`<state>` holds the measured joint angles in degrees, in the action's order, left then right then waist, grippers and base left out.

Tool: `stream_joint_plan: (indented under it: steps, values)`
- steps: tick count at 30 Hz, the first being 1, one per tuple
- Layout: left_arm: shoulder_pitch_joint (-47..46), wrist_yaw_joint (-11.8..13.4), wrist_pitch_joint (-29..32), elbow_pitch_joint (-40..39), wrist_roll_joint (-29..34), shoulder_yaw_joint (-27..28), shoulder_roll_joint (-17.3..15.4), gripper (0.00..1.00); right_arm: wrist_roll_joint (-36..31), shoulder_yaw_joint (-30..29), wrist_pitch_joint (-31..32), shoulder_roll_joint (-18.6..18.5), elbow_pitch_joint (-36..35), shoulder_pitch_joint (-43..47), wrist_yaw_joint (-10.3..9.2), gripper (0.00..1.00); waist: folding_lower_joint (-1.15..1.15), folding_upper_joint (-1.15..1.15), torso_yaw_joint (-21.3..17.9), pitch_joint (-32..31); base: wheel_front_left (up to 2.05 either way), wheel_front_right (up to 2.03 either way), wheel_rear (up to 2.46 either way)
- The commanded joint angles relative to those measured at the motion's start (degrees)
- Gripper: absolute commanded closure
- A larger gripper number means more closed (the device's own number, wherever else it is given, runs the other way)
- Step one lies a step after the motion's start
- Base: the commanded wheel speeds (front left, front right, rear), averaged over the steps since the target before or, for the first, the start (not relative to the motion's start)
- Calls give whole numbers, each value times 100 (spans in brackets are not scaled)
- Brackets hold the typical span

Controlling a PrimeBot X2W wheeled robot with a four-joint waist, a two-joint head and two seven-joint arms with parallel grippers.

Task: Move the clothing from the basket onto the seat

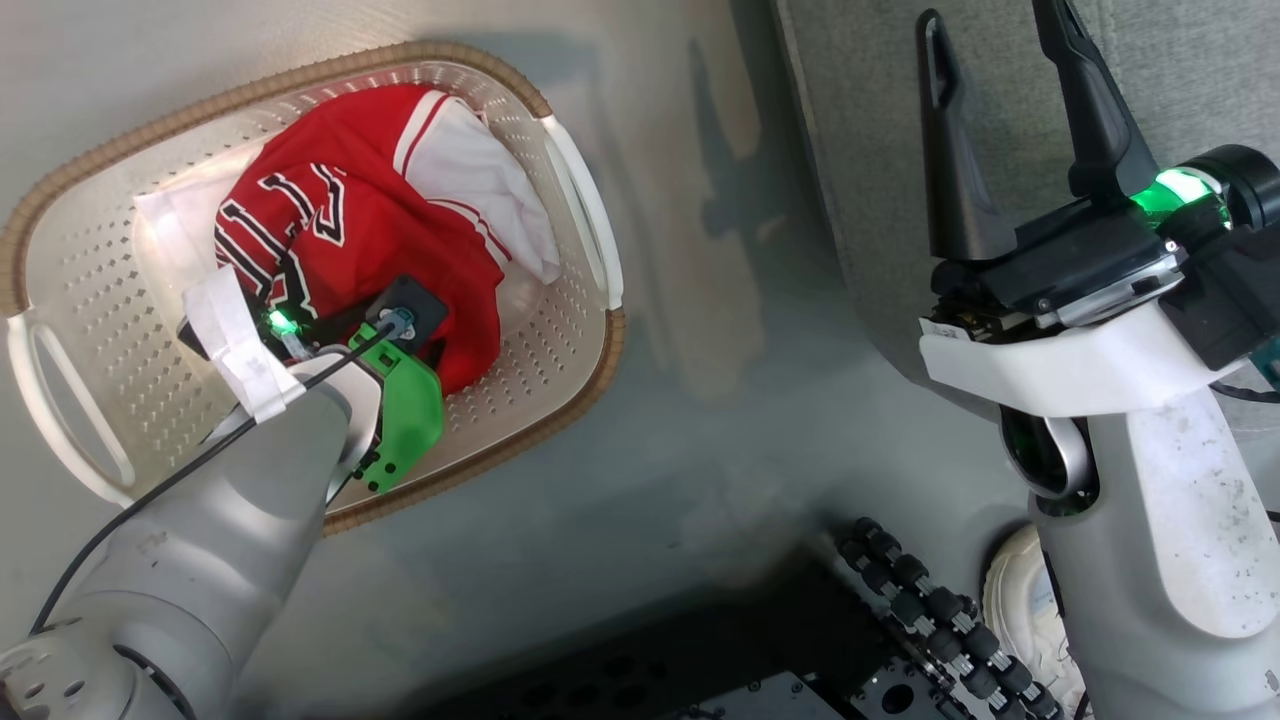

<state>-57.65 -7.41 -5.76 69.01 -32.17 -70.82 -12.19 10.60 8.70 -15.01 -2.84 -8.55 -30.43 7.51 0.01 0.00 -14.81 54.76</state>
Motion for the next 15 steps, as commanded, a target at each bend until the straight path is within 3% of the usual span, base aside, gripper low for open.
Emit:
stream_joint_plan:
  steps: [1, 10, 11, 12, 13, 15]
  values:
    - [-114, -11, 32, 47, -63, -31, -21, 0, -19, -12, -25, -10, -48, -64, -4, 0, -1, 0, -5, 106, 0, 0, 0]
    - [-288, -11, 97, 210, -200, -107, 105, 0, -82, -51, -25, -10, -226, -9, -4, 0, -1, 0, 80, 315, 0, 0, 0]
    - [-304, -11, 108, 230, -194, -114, 120, 17, -90, -51, -25, -10, -232, -12, -4, 0, -1, 0, 85, 326, 0, 0, 0]
    - [-315, -11, 124, 251, -173, -128, 136, 62, -94, -50, -25, -10, -235, -15, -4, 0, -1, 0, 91, 334, 0, 0, 0]
    - [-327, -11, 101, 256, -123, -141, 145, 100, -96, -46, -25, -10, -237, -18, -4, 0, -1, 0, 93, 338, 0, 0, 0]
    - [-342, -11, 63, 282, -112, -157, 166, 100, -102, -42, -25, -10, -244, -19, -4, 0, -1, 0, 102, 340, 0, 0, 0]
